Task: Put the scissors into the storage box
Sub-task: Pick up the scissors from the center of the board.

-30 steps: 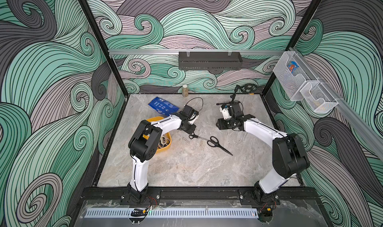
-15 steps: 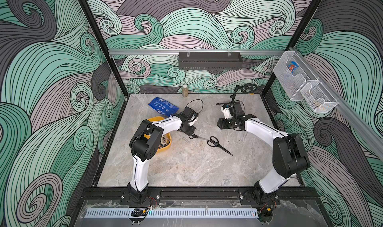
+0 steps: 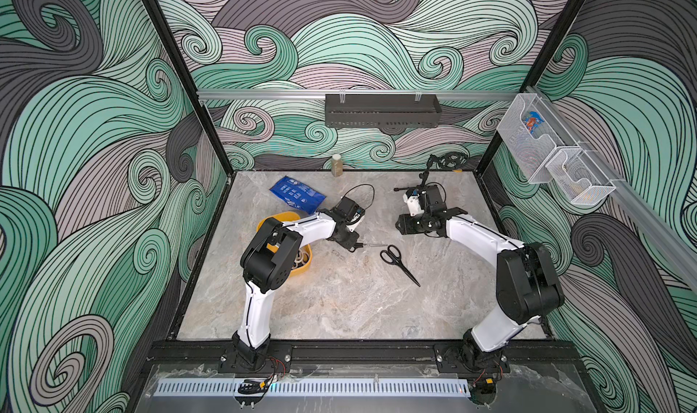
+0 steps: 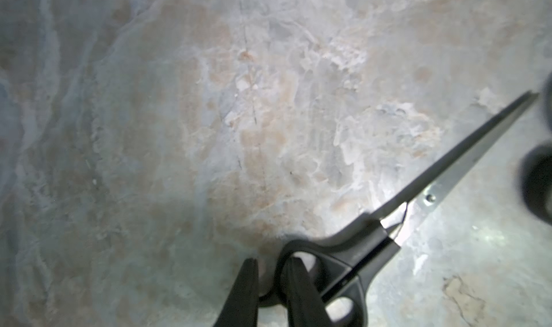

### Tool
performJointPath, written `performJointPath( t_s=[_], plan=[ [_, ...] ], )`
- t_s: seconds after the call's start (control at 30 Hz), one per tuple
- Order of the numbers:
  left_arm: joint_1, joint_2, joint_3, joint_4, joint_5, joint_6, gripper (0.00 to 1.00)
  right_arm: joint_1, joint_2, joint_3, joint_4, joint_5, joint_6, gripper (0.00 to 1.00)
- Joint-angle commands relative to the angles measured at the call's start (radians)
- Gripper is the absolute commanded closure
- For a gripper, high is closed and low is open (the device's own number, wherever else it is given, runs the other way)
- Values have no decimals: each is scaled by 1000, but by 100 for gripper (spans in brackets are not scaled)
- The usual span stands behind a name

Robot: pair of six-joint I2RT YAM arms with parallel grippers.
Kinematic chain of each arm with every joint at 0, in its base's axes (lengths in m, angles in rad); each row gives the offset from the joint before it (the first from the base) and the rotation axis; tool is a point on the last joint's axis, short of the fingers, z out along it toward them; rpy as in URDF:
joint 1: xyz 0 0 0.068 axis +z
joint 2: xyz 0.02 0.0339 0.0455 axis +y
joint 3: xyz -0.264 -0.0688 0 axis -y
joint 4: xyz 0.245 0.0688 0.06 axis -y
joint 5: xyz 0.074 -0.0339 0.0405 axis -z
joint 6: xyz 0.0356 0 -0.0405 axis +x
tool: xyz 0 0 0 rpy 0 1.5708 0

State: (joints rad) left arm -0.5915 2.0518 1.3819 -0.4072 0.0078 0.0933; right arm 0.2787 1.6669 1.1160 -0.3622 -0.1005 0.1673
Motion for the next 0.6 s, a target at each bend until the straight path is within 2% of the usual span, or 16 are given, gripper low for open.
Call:
performJointPath(
  t_s=[0.0,0.23,0.3,0.4,0.57],
  plan=[
    [-4,54,4,-50,-18,-17,84,-10,2,-10,14,-4,-2,47],
    [-4,50,-20,-64,-23,-18,84,-15,2,-10,14,1,-2,47],
    [-4,61,-12,-73,-25,-15,87,-16,1,-10,13,1,-2,47],
    [-4,88,6,-92,-21,-12,99,-18,-4,-10,13,5,-2,47],
    [-4,103,19,-99,-15,-15,100,-23,-9,-13,14,13,-2,47]
  ],
)
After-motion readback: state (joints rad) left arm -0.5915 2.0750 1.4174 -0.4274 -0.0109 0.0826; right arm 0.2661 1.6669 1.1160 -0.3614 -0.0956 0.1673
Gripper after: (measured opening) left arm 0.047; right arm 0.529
